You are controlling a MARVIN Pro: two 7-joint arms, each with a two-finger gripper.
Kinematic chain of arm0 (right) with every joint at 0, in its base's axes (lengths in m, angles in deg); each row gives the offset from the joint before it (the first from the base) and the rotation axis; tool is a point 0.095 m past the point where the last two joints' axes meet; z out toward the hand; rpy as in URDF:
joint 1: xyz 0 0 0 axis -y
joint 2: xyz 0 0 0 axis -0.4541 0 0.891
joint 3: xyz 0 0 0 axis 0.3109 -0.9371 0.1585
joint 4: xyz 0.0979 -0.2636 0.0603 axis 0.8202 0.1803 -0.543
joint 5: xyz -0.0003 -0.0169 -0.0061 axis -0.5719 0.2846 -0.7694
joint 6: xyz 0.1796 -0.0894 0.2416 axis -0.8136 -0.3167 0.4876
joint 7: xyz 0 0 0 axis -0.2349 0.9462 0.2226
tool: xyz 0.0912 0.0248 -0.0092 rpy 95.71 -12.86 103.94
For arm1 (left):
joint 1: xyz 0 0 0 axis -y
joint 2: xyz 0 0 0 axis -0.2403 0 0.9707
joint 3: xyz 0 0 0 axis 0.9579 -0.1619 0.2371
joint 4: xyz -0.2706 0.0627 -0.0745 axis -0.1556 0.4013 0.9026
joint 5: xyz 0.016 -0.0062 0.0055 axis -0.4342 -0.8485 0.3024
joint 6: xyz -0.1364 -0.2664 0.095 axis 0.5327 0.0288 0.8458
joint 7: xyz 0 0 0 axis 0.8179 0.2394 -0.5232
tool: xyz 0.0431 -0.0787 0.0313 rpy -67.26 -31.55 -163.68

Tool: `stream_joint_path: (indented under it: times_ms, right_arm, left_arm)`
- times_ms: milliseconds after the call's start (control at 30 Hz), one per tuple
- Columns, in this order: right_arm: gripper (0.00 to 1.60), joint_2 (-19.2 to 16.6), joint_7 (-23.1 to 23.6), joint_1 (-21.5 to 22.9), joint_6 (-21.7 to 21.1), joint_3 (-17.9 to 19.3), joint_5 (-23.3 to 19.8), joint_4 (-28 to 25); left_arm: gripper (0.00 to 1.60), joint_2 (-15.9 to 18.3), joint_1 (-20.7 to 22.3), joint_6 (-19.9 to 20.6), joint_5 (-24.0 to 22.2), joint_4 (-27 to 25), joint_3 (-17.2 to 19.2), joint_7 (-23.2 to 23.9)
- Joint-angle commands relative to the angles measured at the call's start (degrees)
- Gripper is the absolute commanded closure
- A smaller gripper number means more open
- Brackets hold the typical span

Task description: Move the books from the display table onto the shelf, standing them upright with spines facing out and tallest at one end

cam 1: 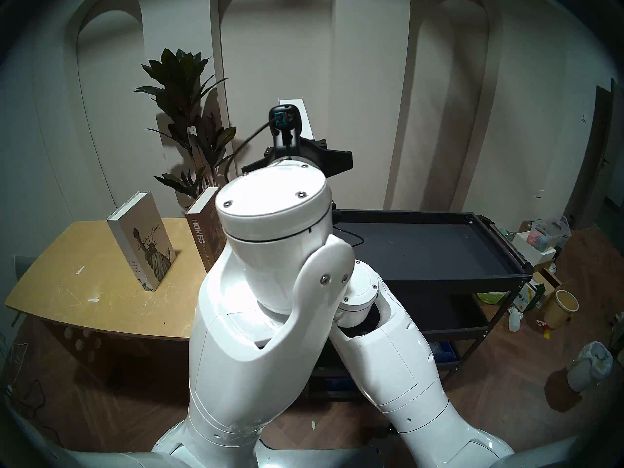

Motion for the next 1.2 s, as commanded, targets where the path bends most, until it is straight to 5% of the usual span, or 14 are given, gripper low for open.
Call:
stream_joint_path:
  times_ms: [0, 400, 433, 467, 700, 733, 767, 1167]
  right_arm:
    - [0.0, -1.08, 1.19, -0.33, 1.21, 0.67, -0.91, -6.12]
    - [0.0, -4.41, 1.99, -4.54, 0.14, 3.69, -2.73, -11.12]
    - [0.88, -4.73, 2.22, -5.02, 0.13, 3.91, -2.99, -11.71]
    - [1.6, -4.9, 2.28, -5.45, 0.06, 4.1, -3.2, -12.04]
    - [1.6, -6.32, 3.7, -8.2, -0.77, 4.25, -4.09, -13.76]
    - [1.6, -6.55, 3.85, -8.6, -0.91, 4.37, -4.23, -14.14]
    - [1.6, -6.68, 3.9, -8.83, -1.06, 4.5, -4.31, -14.48]
    - [1.6, -8.58, 6.12, -9.73, -2.39, 6.39, -5.8, -19.44]
  left_arm:
    - [1.6, 0.2, -0.86, -0.45, -0.57, -0.98, 1.04, 0.22]
    - [1.6, 1.17, -2.78, -0.79, -2.6, -0.71, 3.0, 0.54]
    - [1.6, 1.37, -2.83, -0.9, -2.84, -0.56, 3.2, 0.69]
    - [1.6, 1.47, -2.86, -0.96, -3.03, -0.43, 3.41, 0.81]
    - [1.6, 2.12, -3.2, -1.55, -5.08, 0.53, 4.36, 2.51]
    - [0.99, 2.27, -3.24, -1.66, -5.48, 0.67, 4.61, 2.9]
    - [0.0, 2.4, -3.51, -1.96, -5.84, 0.76, 4.98, 3.22]
    - [0.0, 5.31, -2.35, -4.25, -8.66, 4.29, 10.93, 8.77]
